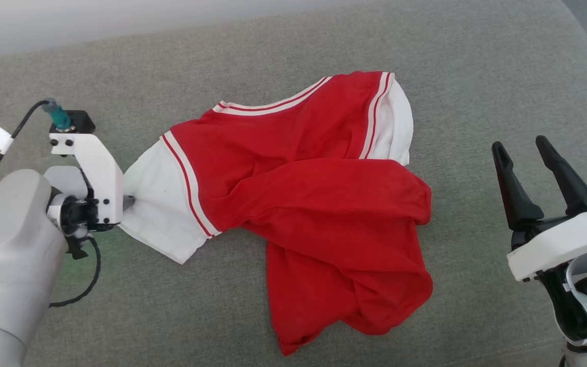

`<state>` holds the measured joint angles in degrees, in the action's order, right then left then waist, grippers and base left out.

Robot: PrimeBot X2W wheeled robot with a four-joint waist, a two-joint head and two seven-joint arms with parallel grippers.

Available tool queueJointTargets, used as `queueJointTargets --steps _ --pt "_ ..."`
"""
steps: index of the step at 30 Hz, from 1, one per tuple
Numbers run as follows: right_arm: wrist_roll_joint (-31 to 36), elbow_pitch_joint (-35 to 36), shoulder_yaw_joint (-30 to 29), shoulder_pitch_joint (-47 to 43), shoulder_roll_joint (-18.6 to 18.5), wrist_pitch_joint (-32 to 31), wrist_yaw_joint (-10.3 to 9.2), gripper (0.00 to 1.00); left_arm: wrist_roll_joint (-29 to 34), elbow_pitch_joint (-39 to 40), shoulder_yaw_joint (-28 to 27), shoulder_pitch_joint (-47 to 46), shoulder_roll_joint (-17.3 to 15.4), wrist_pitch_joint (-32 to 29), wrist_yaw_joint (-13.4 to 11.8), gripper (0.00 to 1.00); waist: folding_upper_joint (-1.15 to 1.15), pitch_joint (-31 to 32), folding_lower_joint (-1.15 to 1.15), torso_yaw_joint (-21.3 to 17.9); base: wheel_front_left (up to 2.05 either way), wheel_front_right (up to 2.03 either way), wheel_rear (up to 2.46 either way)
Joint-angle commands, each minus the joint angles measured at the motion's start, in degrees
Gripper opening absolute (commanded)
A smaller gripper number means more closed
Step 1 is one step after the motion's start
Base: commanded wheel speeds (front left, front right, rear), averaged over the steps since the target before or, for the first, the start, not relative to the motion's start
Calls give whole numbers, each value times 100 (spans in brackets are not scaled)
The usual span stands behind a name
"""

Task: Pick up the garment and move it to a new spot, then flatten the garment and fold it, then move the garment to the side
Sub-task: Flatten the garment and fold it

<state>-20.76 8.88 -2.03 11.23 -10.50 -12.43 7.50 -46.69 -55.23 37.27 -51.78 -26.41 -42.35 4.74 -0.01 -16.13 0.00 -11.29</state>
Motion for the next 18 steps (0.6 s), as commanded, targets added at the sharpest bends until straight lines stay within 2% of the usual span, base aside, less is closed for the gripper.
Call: queueJointTargets --steps 1,5,12,18 --pt "-44 12 3 -37 51 -23 -2 100 -67 -412 283 775 374 -321 78 0 1 -28 0 26 0 0 0" --pt "-83 -50 -57 -64 43 -48 -2 100 -35 -399 295 619 270 -103 131 0 1 -25 0 110 0 0 0" --pt "-141 -111 -235 -148 8 -89 -2 100 105 -330 249 474 -463 -23 137 0 1 82 0 311 0 0 0" --pt "-155 -119 -306 -252 5 -172 -2 100 -47 -190 97 500 -845 -102 1 0 1 182 0 410 0 0 0"
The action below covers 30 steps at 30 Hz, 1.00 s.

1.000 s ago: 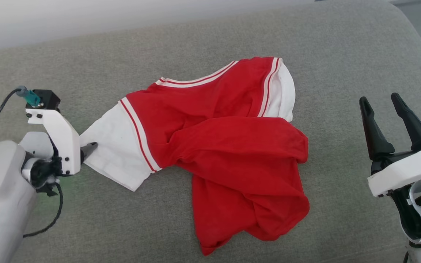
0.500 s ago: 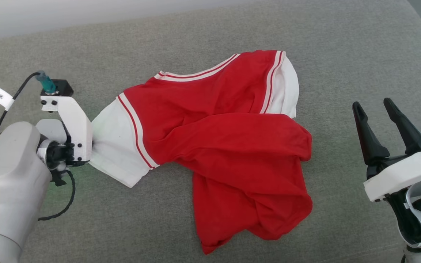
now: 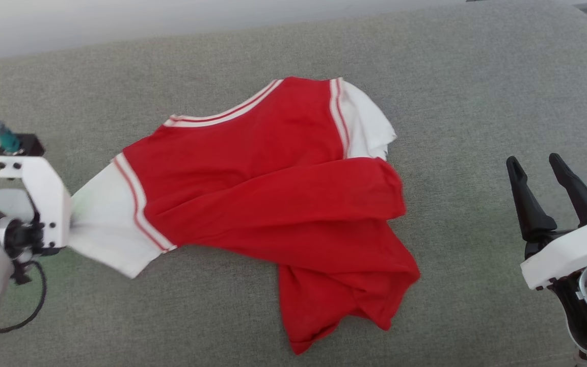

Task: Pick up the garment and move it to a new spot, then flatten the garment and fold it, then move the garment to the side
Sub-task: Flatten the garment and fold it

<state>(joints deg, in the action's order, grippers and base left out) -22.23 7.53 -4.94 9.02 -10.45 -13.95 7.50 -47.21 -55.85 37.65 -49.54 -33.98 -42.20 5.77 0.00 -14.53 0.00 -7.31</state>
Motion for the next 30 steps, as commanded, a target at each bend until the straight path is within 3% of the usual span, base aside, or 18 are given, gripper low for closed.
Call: queueJointTargets --steps 1,9,10,11,12,22,28,29,30 --pt "-3 25 -17 -47 5 -31 -2 100 52 -138 90 315 -163 -162 -149 0 0 36 0 17 0 0 0" --pt "-14 87 4 -113 39 -102 -2 100 -264 10 -125 570 -80 -136 -304 0 0 138 0 86 0 0 0" --pt "-23 96 14 -111 40 -106 -2 100 -282 54 -141 573 -64 -113 -312 29 0 151 0 100 0 0 0" --pt "-28 106 21 -102 41 -125 -2 100 -301 110 -164 542 -63 -61 -323 94 0 158 0 113 0 0 0" --pt "-28 116 37 -81 28 -136 -2 100 -362 162 -208 507 -48 -39 -330 100 0 162 0 125 0 0 0" --pt "-59 109 236 315 -55 -301 -2 100 -329 375 -199 85 52 -252 -631 100 0 40 0 253 0 0 0" --pt "-163 -68 417 688 -124 -503 -2 100 -452 159 -146 164 348 -389 -663 100 0 -156 0 309 0 0 0" --pt "-185 -141 463 773 -150 -576 -2 100 -495 126 -138 210 440 -457 -593 15 0 -191 0 330 0 0 0" --pt "-231 -215 510 870 -169 -645 -2 100 -510 107 -130 223 513 -468 -564 0 0 -226 0 360 0 0 0"
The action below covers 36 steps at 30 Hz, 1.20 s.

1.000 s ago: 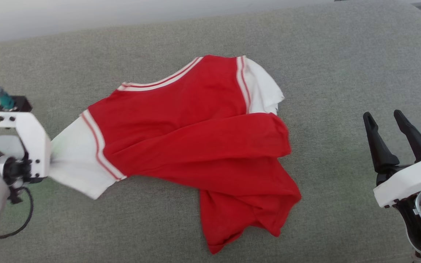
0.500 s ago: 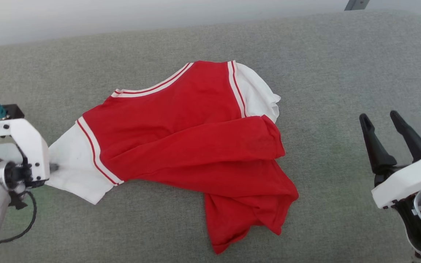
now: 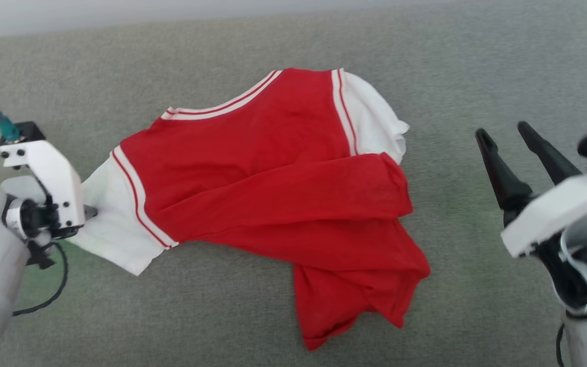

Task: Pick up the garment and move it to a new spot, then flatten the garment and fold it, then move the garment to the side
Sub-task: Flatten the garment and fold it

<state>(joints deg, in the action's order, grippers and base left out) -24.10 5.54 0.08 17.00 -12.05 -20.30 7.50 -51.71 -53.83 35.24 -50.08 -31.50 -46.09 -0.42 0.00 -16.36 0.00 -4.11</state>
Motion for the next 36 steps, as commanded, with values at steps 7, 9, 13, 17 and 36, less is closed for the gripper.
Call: queueJointTargets --steps 7,9,13,17,36 --pt "-258 -1007 343 1007 -330 -572 -2 100 9 -171 227 34 672 182 349 0 0 -312 0 435 0 0 0" --pt "-346 -1366 504 1297 -444 -730 -1 100 23 -212 247 -58 791 266 420 0 0 -378 0 567 0 0 0" --pt "-544 -2059 816 1857 -609 -1082 -2 100 48 -324 303 -203 979 416 525 0 0 -502 0 809 0 0 0" --pt "-726 -2674 1228 2299 -753 -1507 -2 100 63 -448 373 -314 1151 530 616 0 0 -598 0 1011 0 0 0" --pt "-1220 -4930 2826 3481 -1028 -2263 -3 0 -144 -781 456 -889 1351 1024 764 0 0 -673 0 1359 0 0 0"
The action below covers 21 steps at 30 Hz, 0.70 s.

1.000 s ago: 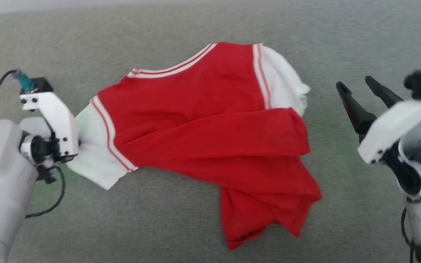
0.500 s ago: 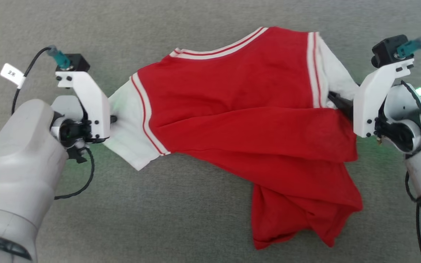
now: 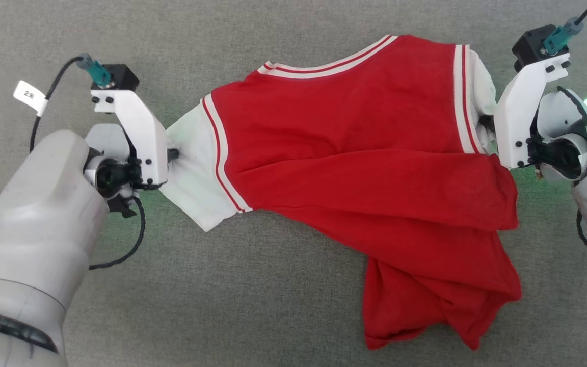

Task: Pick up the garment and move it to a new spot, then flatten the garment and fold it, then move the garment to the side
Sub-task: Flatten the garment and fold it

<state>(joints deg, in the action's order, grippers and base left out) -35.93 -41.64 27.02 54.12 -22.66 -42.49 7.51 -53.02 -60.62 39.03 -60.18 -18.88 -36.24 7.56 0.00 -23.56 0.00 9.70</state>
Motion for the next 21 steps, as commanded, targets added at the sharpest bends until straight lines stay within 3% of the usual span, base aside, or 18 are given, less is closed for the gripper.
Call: queueJointTargets --steps 1,12,21 --pt "-99 -134 164 -143 -26 2 -4 0 -41 -75 48 39 46 65 -33 0 0 90 0 -43 0 0 0" --pt "-888 1026 132 286 -881 384 -4 0 -90 533 12 -727 -487 108 -25 0 0 750 0 -348 0 0 0" --pt "-1305 1730 -249 519 -1015 410 -4 0 -51 977 -148 -1286 -815 291 -60 0 0 1347 0 -621 0 0 0"
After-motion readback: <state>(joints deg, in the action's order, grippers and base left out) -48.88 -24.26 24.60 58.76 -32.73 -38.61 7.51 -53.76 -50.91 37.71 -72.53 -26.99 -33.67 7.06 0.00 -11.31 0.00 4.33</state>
